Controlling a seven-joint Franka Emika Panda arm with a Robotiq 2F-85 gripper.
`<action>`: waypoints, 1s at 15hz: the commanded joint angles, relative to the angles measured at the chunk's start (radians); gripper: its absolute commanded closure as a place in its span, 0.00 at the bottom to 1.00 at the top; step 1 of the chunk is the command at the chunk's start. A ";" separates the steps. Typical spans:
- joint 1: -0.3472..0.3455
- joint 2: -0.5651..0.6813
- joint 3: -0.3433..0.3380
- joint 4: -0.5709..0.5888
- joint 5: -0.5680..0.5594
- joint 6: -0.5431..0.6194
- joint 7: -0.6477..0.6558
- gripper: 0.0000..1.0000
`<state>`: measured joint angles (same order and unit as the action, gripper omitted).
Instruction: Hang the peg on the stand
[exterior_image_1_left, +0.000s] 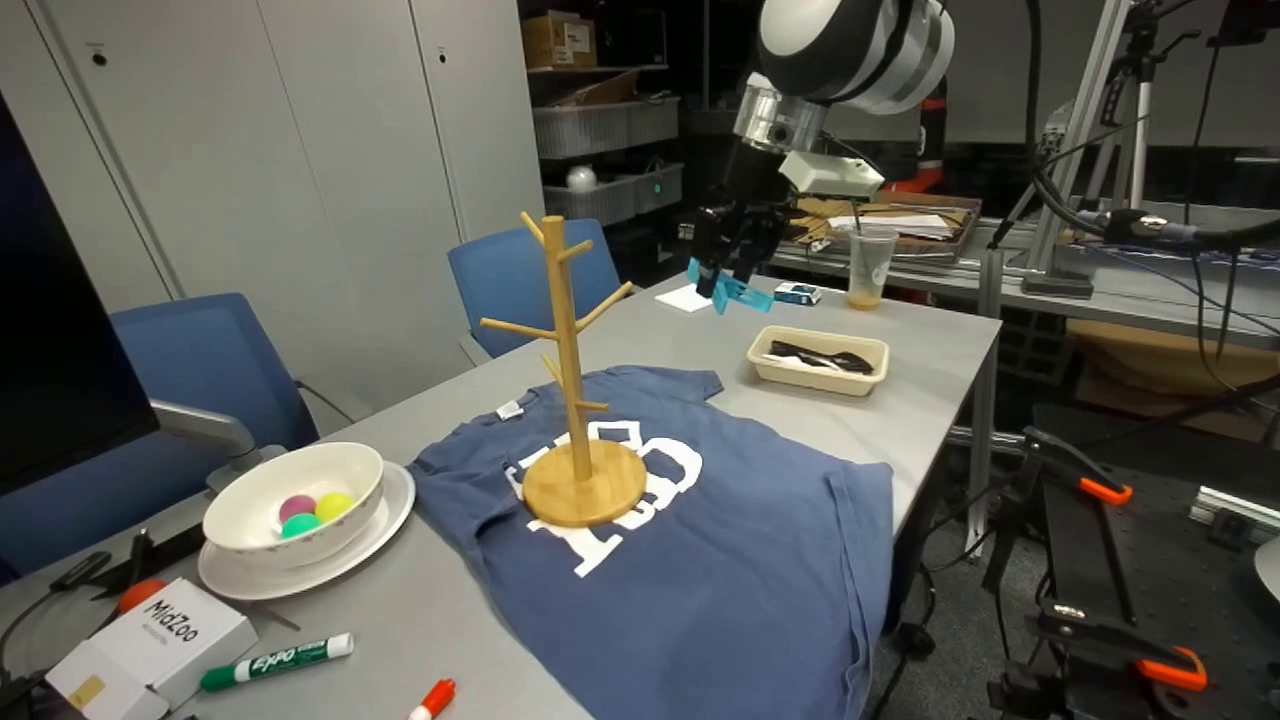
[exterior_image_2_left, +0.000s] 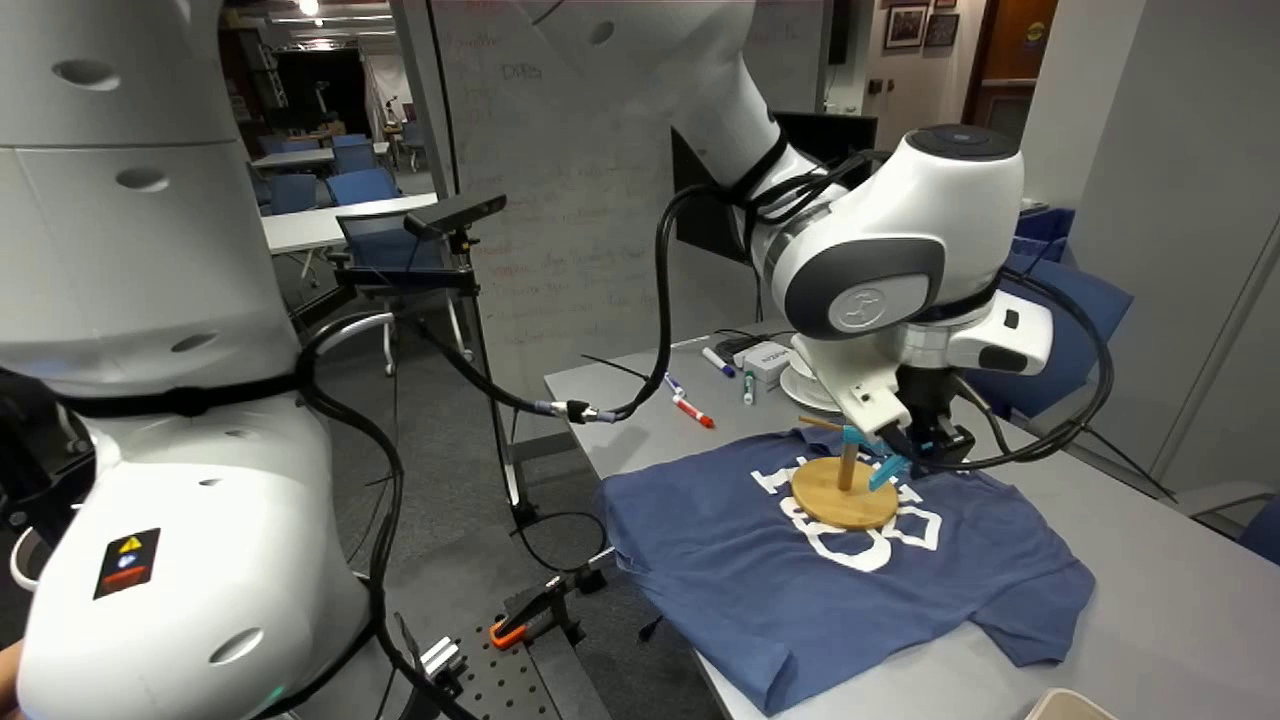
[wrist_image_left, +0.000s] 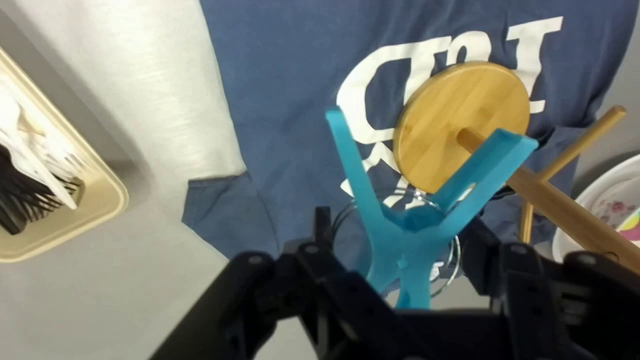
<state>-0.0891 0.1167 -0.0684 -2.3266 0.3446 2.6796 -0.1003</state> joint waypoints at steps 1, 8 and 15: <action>-0.028 0.033 0.041 0.060 0.135 -0.018 -0.133 0.64; -0.024 0.034 0.041 0.053 0.130 -0.021 -0.113 0.64; -0.078 0.041 0.065 0.122 0.396 -0.111 -0.309 0.64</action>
<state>-0.1226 0.1502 -0.0252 -2.2582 0.6189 2.6377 -0.2968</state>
